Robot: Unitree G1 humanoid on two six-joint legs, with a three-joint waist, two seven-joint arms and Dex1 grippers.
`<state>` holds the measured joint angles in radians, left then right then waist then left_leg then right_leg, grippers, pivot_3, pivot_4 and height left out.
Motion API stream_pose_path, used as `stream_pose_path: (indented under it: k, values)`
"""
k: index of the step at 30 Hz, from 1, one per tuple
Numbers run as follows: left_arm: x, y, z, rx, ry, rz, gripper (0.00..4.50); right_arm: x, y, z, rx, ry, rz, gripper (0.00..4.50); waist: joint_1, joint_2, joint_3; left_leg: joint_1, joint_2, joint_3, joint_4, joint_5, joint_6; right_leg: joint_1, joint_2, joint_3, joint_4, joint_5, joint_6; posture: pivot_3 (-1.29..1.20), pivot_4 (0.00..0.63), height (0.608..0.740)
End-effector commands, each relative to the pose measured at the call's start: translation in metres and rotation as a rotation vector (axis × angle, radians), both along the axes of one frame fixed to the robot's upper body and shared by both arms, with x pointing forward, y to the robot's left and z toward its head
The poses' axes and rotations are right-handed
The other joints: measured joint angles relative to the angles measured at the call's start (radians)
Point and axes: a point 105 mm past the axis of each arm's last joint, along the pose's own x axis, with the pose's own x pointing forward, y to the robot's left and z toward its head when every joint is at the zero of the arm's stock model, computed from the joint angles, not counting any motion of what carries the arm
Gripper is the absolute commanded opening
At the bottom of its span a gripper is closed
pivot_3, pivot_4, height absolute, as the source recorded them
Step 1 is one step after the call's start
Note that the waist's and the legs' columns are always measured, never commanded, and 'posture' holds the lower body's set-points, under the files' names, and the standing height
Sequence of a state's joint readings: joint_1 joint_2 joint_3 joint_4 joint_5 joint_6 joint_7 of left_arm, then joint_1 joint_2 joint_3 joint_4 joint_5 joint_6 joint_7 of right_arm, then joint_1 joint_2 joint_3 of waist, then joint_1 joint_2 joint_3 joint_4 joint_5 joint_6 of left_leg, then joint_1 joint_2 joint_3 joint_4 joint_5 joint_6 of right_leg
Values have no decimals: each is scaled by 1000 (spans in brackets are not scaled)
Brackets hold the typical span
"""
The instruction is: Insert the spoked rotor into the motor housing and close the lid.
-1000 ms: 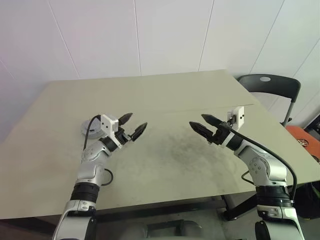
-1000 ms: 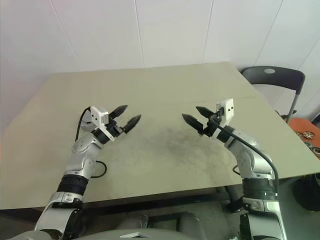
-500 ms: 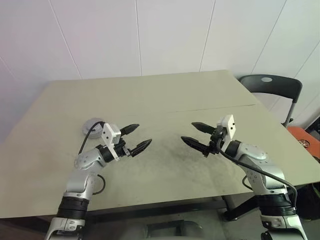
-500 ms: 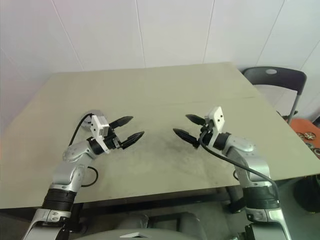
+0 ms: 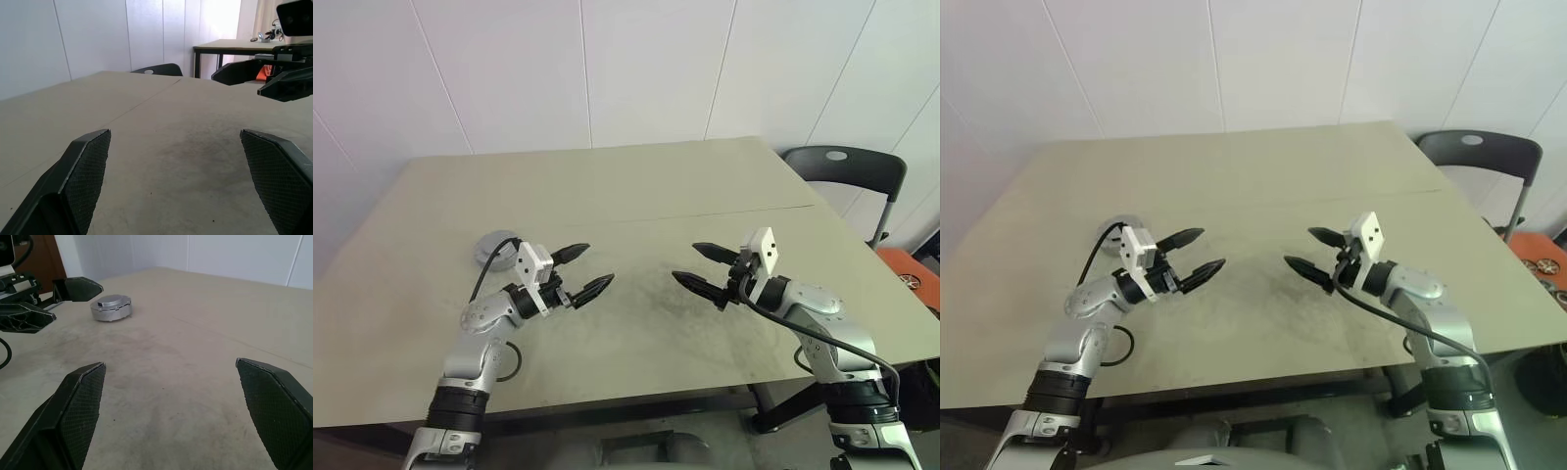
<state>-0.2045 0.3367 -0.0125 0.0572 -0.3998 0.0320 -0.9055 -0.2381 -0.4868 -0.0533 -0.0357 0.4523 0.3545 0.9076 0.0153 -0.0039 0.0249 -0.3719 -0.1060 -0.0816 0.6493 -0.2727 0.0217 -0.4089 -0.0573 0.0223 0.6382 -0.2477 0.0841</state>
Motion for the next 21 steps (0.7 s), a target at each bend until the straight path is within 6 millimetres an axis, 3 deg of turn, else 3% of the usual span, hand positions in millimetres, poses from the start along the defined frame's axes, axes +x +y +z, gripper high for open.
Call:
stream_pose_path:
  k: [1,21]
  values:
    - [0,-7,14,10,-60,-17,4500,1,-1,11,-5,-60,-3,4451,0,0,0,0,0,0,0,0,0,0,0,0,0,0,0,0,0,740]
    - [0,-4,5,31,-48,-11,4500,3,-3,7,-33,-68,-4,4451,0,0,0,0,0,0,-1,-1,1,1,0,0,-4,0,0,0,0,740]
